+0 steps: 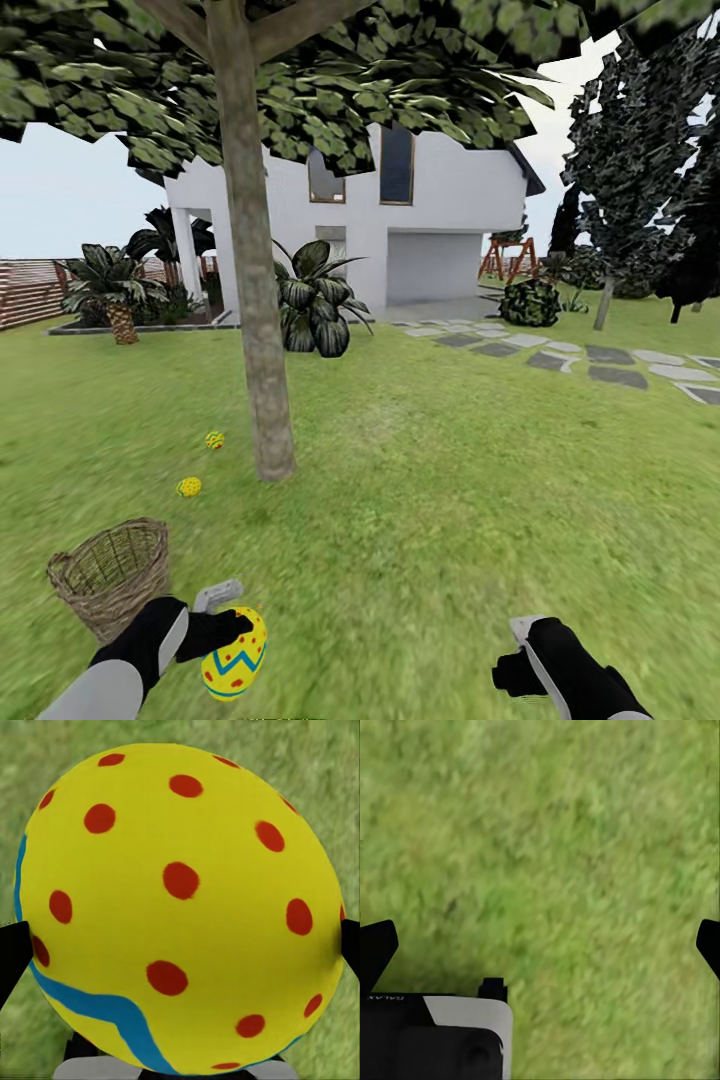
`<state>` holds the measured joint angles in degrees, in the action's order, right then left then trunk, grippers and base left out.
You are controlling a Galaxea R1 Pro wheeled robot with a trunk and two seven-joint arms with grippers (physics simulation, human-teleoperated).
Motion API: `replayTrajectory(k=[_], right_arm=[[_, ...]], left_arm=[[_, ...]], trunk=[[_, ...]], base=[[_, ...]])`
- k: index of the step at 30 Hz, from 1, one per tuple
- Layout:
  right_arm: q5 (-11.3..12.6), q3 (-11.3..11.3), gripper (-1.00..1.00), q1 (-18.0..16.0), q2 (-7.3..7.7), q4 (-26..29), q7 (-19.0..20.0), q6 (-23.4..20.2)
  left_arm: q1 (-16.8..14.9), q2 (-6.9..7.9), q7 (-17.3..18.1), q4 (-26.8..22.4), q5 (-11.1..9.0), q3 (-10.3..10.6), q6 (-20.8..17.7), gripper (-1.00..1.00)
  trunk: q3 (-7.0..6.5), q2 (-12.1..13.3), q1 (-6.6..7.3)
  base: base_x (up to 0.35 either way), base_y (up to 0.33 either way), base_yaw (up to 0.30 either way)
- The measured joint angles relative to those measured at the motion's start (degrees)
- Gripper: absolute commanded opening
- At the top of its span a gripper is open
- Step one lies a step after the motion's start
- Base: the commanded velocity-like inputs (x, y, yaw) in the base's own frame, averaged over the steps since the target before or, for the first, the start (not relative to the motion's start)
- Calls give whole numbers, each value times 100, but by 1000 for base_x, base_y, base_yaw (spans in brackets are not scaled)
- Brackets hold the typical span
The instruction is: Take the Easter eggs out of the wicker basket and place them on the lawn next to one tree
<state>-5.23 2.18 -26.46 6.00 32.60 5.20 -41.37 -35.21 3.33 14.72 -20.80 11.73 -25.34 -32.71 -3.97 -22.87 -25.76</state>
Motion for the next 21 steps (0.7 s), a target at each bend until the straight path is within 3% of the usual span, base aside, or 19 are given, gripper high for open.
replayTrajectory(k=[7, 9, 13, 21], right_arm=[[-4, -3, 100, 0, 30, 18, 1, 6], [-3, -30, 100, 0, 93, 51, 2, 46], [29, -57, 100, 1, 301, 74, 25, 540], [24, -69, 100, 1, 326, 80, 38, 462]], left_arm=[[-1, -45, -38, 244, -3, 9, 15, -100], [-1, -58, -45, 262, -4, 10, 16, -100], [-1, -98, -48, 356, 0, 10, 23, -100], [-2, -115, -48, 488, 0, 10, 35, -100]], trunk=[[0, 0, 0], [0, 0, 0], [0, 0, 0], [0, 0, 0]], base=[[0, -1, 213], [0, 0, 53], [0, 0, 7], [0, 0, 0]])
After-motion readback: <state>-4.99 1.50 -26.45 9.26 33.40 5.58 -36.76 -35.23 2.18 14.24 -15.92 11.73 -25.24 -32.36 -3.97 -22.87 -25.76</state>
